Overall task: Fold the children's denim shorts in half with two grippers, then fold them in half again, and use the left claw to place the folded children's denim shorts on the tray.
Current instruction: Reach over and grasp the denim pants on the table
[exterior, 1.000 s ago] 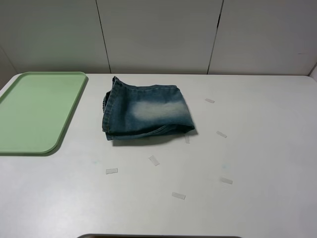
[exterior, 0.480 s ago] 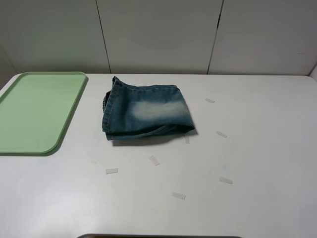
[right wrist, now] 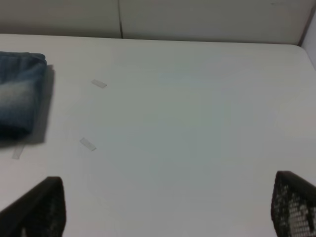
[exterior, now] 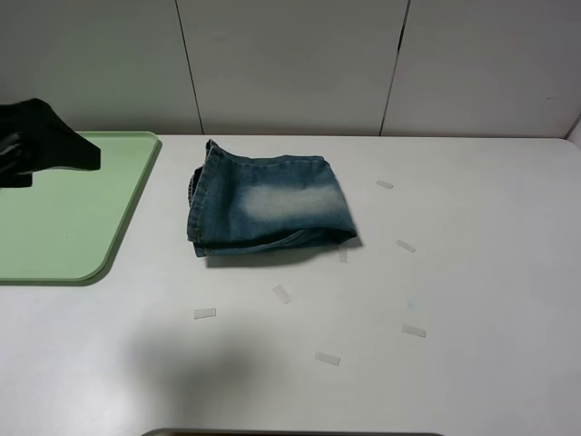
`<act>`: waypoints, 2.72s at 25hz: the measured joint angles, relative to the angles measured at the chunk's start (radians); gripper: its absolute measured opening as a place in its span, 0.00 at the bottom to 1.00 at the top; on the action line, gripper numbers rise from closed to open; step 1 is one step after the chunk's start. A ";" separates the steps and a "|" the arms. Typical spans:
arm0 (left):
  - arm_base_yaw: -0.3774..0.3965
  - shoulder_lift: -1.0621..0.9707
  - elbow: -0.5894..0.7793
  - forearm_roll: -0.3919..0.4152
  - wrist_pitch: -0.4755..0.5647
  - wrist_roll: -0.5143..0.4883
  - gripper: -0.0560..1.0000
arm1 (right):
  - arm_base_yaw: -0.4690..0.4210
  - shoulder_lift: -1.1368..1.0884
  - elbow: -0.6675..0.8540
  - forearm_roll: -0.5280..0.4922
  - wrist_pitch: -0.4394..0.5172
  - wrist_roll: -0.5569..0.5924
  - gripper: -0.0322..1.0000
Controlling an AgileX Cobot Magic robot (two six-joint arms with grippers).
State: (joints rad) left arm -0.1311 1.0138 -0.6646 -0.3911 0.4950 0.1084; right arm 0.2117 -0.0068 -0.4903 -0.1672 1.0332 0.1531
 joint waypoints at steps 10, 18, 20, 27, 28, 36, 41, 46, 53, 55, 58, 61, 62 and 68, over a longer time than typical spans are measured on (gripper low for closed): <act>0.000 0.225 -0.001 -0.039 -0.141 0.050 0.85 | 0.000 0.000 0.000 -0.001 0.000 0.000 0.64; 0.000 0.331 -0.001 -0.065 -0.217 0.118 0.85 | 0.000 0.000 0.000 -0.001 0.000 0.000 0.64; 0.000 0.363 -0.001 -0.099 -0.248 0.159 0.85 | 0.000 0.000 0.000 -0.001 0.000 0.000 0.64; 0.000 0.513 -0.001 -0.331 -0.318 0.383 0.85 | 0.000 0.000 0.000 -0.002 0.000 0.000 0.64; 0.000 0.535 -0.001 -0.373 -0.320 0.428 0.84 | 0.000 0.000 0.000 -0.002 0.000 0.000 0.64; 0.000 0.654 -0.024 -0.644 -0.319 0.717 0.84 | 0.000 0.000 0.000 -0.002 0.000 0.000 0.64; -0.001 0.667 -0.083 -0.710 -0.300 0.777 0.83 | 0.000 0.000 0.000 -0.002 0.000 0.000 0.64; -0.001 0.667 -0.126 -0.721 -0.296 0.786 0.83 | 0.000 0.000 0.000 -0.002 0.000 0.000 0.64; -0.001 0.670 -0.131 -0.777 -0.319 0.839 0.83 | 0.000 0.000 0.000 -0.002 0.000 0.000 0.64; -0.001 0.683 -0.135 -0.799 -0.314 0.858 0.83 | 0.000 0.000 0.000 -0.002 0.000 0.000 0.64; -0.001 0.739 -0.157 -0.827 -0.276 0.887 0.83 | 0.000 0.000 0.000 -0.002 0.000 0.000 0.64; -0.001 0.800 -0.194 -0.837 -0.223 0.891 0.83 | 0.000 0.000 0.000 -0.002 0.000 0.000 0.64; -0.001 0.812 -0.205 -0.837 -0.209 0.891 0.83 | 0.000 0.000 0.000 -0.002 0.000 0.000 0.64; -0.001 0.844 -0.214 -0.842 -0.206 0.890 0.83 | 0.000 0.000 0.000 -0.002 0.000 0.000 0.64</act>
State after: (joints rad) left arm -0.1319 1.8577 -0.8783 -1.2330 0.2885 0.9980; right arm 0.2117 -0.0068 -0.4903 -0.1691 1.0332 0.1531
